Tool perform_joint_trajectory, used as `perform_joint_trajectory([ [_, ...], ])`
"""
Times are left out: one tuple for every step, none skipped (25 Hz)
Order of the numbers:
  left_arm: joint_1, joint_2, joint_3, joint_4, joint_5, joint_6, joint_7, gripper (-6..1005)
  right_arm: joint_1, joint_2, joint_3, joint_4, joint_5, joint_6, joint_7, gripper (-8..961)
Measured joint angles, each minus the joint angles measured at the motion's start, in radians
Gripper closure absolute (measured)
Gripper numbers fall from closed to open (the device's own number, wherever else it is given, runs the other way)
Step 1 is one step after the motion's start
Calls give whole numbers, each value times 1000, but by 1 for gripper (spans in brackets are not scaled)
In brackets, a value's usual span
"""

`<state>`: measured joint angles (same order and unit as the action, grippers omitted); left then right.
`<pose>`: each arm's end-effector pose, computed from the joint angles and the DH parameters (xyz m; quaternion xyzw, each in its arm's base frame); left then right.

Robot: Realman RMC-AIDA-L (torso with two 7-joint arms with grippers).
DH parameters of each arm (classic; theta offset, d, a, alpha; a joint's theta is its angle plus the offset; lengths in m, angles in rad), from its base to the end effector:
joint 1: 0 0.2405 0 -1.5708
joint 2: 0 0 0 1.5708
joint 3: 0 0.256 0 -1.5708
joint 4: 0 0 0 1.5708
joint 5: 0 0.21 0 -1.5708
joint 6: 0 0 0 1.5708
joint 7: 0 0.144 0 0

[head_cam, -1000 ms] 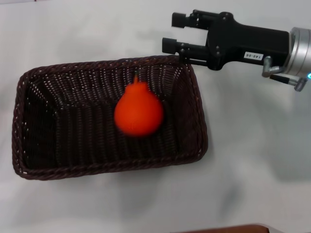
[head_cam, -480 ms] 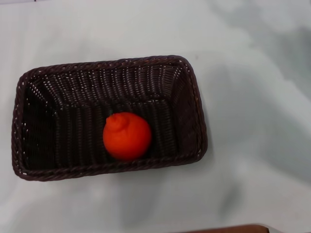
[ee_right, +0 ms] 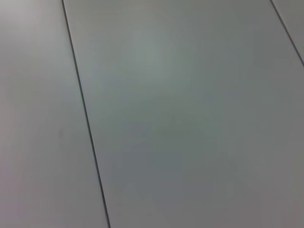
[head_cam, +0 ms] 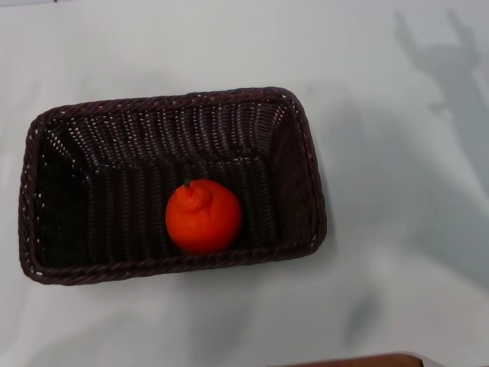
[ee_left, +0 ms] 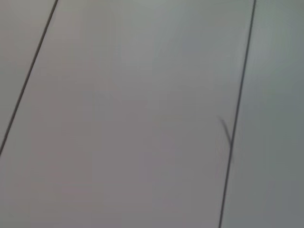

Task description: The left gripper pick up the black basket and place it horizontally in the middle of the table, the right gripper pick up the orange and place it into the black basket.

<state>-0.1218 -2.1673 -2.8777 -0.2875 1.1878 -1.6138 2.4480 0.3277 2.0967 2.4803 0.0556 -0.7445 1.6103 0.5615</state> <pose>-0.3785 0.2049 0.0540 -0.5953 -0.2572 -0.4301 0.6280 0.3394 0.2725 0.0406 -0.2280 -0.5983 -0.5973 0.4830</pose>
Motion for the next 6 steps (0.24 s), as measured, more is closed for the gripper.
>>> perform_joint_trajectory([
  [-3, 0, 0, 6, -1, 12, 14, 319, 6, 0, 0, -15, 0, -1, -7, 7],
  [-6, 0, 0, 11, -2, 22, 23, 319, 14, 1, 0, -28, 1, -1, -11, 7],
  [-9, 0, 0, 13, -2, 33, 29, 319, 20, 1, 0, -37, 1, -1, -13, 7],
  [-11, 0, 0, 15, -2, 41, 31, 319, 25, 1, 1, -42, 1, 1, -13, 7],
  [-14, 0, 0, 18, -2, 53, 31, 319, 31, 2, 1, -46, 1, 3, -14, 7],
  [-18, 0, 0, 22, -2, 63, 31, 319, 38, 2, 1, -47, 1, 5, -14, 7],
])
